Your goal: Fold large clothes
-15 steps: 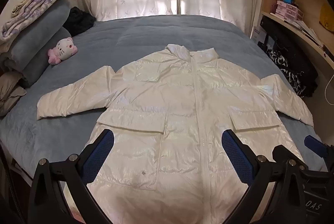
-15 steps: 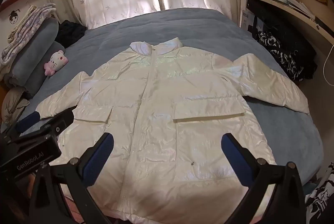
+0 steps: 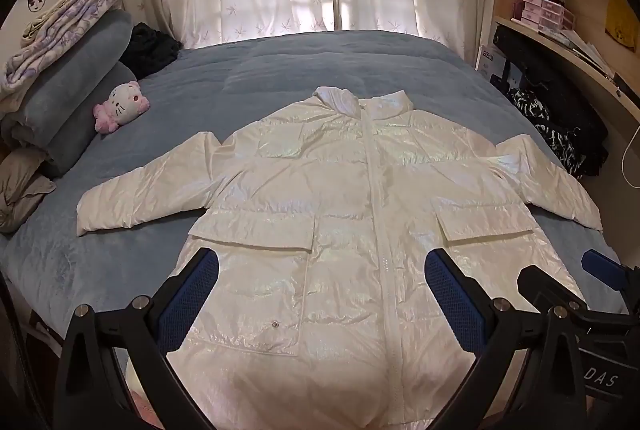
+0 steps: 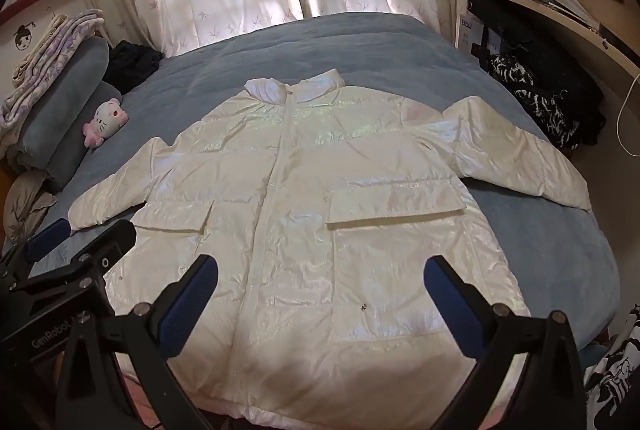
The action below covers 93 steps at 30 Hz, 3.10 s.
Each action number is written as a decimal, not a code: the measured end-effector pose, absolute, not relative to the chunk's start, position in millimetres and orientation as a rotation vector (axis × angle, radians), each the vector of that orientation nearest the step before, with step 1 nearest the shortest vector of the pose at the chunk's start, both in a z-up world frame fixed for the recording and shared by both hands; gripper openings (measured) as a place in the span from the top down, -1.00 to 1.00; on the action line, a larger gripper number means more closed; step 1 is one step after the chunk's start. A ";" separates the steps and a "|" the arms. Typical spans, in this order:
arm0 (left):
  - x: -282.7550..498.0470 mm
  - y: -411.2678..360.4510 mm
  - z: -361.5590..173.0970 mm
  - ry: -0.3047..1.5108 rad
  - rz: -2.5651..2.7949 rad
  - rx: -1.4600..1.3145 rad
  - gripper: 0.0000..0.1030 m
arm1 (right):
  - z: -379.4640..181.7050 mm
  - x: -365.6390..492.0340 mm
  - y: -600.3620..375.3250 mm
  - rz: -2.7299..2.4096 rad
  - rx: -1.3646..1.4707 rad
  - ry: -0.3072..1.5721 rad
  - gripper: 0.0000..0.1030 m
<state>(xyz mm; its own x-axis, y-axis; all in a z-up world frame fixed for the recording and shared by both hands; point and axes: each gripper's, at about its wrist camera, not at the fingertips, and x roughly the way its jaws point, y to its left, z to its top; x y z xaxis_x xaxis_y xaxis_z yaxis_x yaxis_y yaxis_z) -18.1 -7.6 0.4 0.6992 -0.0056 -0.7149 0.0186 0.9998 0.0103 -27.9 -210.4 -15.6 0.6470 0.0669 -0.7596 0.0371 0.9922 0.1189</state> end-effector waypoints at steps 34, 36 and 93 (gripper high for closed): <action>-26.9 -9.5 3.0 0.786 0.002 0.035 -0.96 | -12.2 -33.8 -211.9 0.019 0.116 0.841 -1.00; -26.7 -9.9 3.1 0.786 0.003 0.035 -0.96 | -11.8 -33.5 -211.6 0.019 0.116 0.841 -1.00; 12.1 -42.2 -0.5 0.814 -0.073 0.047 -0.92 | -24.1 -15.3 -233.2 0.013 0.112 0.847 -1.00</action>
